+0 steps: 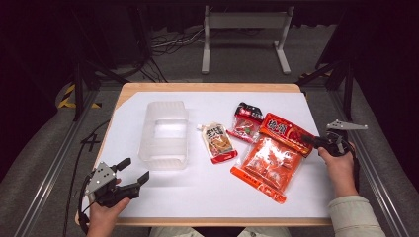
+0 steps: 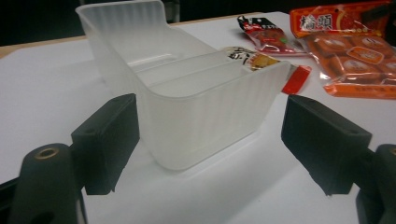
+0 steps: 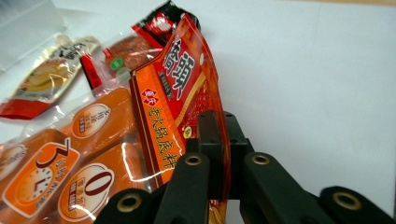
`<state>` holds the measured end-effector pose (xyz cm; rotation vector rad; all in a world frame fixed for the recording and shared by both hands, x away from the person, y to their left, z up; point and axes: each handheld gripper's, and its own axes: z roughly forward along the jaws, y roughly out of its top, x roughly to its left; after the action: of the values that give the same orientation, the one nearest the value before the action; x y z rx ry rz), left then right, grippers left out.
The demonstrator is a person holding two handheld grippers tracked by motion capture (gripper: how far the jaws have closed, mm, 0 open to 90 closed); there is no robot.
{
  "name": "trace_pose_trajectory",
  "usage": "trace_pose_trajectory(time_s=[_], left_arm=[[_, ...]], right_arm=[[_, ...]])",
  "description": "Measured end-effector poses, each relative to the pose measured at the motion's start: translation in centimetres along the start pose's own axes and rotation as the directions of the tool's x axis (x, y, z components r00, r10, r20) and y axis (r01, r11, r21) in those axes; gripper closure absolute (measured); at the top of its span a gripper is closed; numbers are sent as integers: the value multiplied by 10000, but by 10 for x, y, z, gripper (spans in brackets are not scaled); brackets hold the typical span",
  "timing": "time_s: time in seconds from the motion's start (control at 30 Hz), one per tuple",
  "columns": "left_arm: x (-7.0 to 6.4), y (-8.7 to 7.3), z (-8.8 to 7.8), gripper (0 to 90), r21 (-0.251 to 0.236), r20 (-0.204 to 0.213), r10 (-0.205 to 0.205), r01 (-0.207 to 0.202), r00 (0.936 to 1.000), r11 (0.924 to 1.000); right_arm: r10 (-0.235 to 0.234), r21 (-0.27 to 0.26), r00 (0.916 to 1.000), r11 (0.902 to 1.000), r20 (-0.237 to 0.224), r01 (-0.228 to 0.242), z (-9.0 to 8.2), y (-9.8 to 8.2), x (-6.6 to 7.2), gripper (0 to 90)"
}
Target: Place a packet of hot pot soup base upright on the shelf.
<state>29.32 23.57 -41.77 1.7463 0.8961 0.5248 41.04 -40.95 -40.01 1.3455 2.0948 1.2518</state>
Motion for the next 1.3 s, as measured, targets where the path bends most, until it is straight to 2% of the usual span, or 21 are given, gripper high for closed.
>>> trace_pose_trajectory(time_s=[0.1, 0.17, 0.23, 0.3, 0.4, 0.5, 0.53, 0.63, 0.67, 0.73, 0.77, 0.83, 0.87, 1.0, 1.03, 1.07, 1.13, 1.17, 1.2, 1.23, 1.3], left_arm=[[-6, 5, -1, 244, 95, 95, 337, -338, 9994, 9994], [-7, 8, -1, 246, 130, 38, 333, -333, 9994, 9994], [-7, 11, -1, 259, 205, 36, 118, -119, 9999, 9997], [-7, 14, -1, 280, 281, 230, -165, 158, 9996, 9995], [-12, 21, -3, 302, 42, 495, 31, -33, 9988, 10000], [-15, 26, -4, 294, -53, 530, 183, -180, 9984, 9998], [-19, 30, -4, 288, -148, 487, 433, -427, 9979, 9990], [-24, 36, -4, 305, -68, 416, 688, -686, 9968, 9976], [-25, 37, -3, 303, -123, 578, 706, -700, 9958, 9975], [-26, 39, -2, 301, -107, 620, 734, -729, 9954, 9973], [-29, 42, 1, 302, 60, 661, 822, -828, 9944, 9965], [-31, 44, 2, 302, 183, 693, 930, -944, 9933, 9954], [-33, 49, 5, 298, 288, 733, 1167, -1191, 9905, 9925], [-35, 57, 10, 308, 375, 1182, 1266, -1318, 9849, 9906], [-35, 57, 10, 315, 375, 1182, 1266, -1318, 9849, 9906], [-35, 62, 15, 315, 605, 1505, 1339, -1443, 9795, 9877], [-34, 65, 19, 325, 639, 1777, 1440, -1574, 9735, 9855], [-34, 65, 19, 336, 639, 1777, 1440, -1574, 9735, 9855], [-33, 66, 23, 347, 617, 2105, 1377, -1537, 9679, 9862], [-33, 66, 23, 347, 617, 2105, 1377, -1537, 9679, 9862], [-32, 66, 27, 349, 567, 2360, 1313, -1486, 9628, 9873]], right_arm=[[-136, -255, 9999, 9996, -73, 134, -8, 6, 5, 900], [-176, -332, 9998, 9993, -84, 174, -11, 8, 7, 900], [-422, -631, 9990, 9972, -129, 413, -24, 15, 13, 900], [-567, -833, 9982, 9950, -194, 549, -32, 20, 18, 900], [-766, -1024, 9966, 9920, -292, 732, -39, 26, 25, 900], [-953, -1233, 9947, 9883, -375, 900, -46, 31, 34, 900], [-967, -1311, 9944, 9872, -423, 904, -48, 33, 36, 900], [-1132, -1562, 9919, 9824, -584, 1029, -55, 37, 43, 900], [-1196, -1646, 9909, 9804, -610, 1082, -58, 39, 46, 900], [-1300, -1732, 9895, 9779, -627, 1175, -60, 41, 50, 900], [-1518, -1841, 9861, 9733, -670, 1373, -65, 46, 58, 900], [-1540, -1877, 9855, 9724, -710, 1385, -66, 48, 61, 900], [-1788, -1971, 9807, 9672, -792, 1604, -70, 54, 68, 900], [-2200, -2168, 9706, 9566, -980, 1949, -79, 63, 84, 900], [-2317, -2219, 9674, 9533, -1026, 2048, -81, 65, 88, 900], [-2492, -2296, 9623, 9482, -1091, 2196, -83, 68, 94, 900], [-2740, -2365, 9548, 9411, -1151, 2415, -86, 72, 102, 900], [-2740, -2365, 9548, 9411, -1151, 2415, -86, 72, 102, 900], [-2911, -2418, 9490, 9359, -1209, 2563, -88, 76, 110, 900], [-2911, -2418, 9490, 9359, -1209, 2563, -88, 76, 110, 900], [-3084, -2523, 9411, 9299, -1384, 2677, -89, 80, 118, 900]])
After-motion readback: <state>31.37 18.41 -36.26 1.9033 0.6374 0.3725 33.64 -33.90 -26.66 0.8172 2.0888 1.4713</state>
